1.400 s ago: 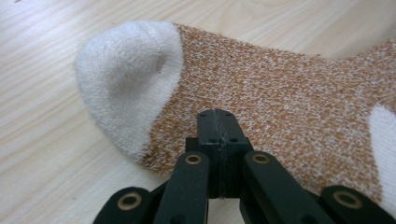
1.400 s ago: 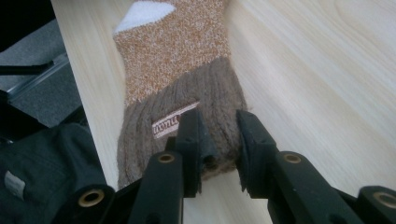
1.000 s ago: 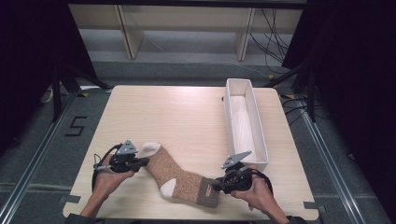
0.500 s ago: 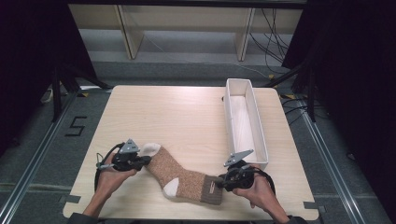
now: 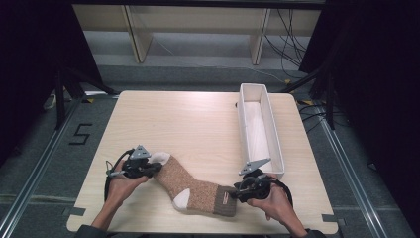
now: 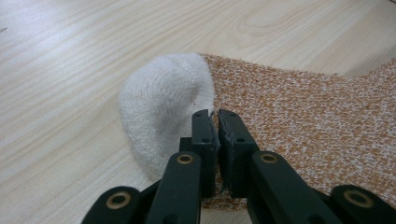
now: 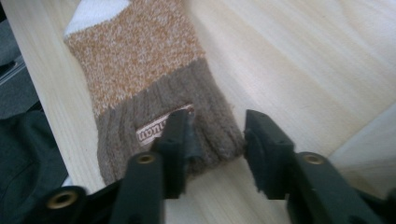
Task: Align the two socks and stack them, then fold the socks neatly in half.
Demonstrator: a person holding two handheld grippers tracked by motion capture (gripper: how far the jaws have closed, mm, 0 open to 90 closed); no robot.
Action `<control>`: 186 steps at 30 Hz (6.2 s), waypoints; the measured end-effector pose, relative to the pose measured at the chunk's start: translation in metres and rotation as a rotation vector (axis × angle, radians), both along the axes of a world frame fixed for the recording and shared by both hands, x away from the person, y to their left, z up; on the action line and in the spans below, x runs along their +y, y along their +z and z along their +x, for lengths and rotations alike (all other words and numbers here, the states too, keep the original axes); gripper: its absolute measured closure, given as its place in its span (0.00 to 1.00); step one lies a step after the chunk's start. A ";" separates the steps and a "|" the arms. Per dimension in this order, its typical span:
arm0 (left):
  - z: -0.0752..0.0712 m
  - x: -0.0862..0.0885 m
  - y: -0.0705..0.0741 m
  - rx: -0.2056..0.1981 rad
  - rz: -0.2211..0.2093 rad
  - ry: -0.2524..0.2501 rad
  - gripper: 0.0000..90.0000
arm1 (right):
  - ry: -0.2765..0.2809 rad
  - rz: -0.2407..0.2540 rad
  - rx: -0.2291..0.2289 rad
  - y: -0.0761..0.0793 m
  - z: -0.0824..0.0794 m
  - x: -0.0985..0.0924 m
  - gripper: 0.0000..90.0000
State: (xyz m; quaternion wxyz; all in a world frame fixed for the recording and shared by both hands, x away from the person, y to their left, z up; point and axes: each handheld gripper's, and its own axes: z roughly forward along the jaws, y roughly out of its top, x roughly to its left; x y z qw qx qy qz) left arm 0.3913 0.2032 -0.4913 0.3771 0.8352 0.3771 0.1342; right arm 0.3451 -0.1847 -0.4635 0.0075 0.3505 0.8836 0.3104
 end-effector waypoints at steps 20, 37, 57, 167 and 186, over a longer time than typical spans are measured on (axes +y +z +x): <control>0.000 -0.001 -0.007 0.006 0.047 -0.014 0.96 | -0.039 0.032 -0.056 0.011 -0.032 -0.014 0.46; -0.006 0.001 -0.008 0.008 0.056 -0.010 0.97 | -0.120 0.085 0.040 -0.007 -0.032 -0.007 0.39; -0.016 0.008 -0.006 0.037 0.058 -0.010 0.96 | -0.139 0.058 0.098 -0.032 -0.011 0.020 0.42; -0.015 0.033 0.013 0.045 -0.161 0.029 0.94 | 0.035 0.121 0.150 0.072 0.080 0.159 0.53; -0.030 0.015 0.031 0.128 -0.241 -0.020 0.75 | 0.085 0.066 0.081 0.064 0.034 0.093 0.54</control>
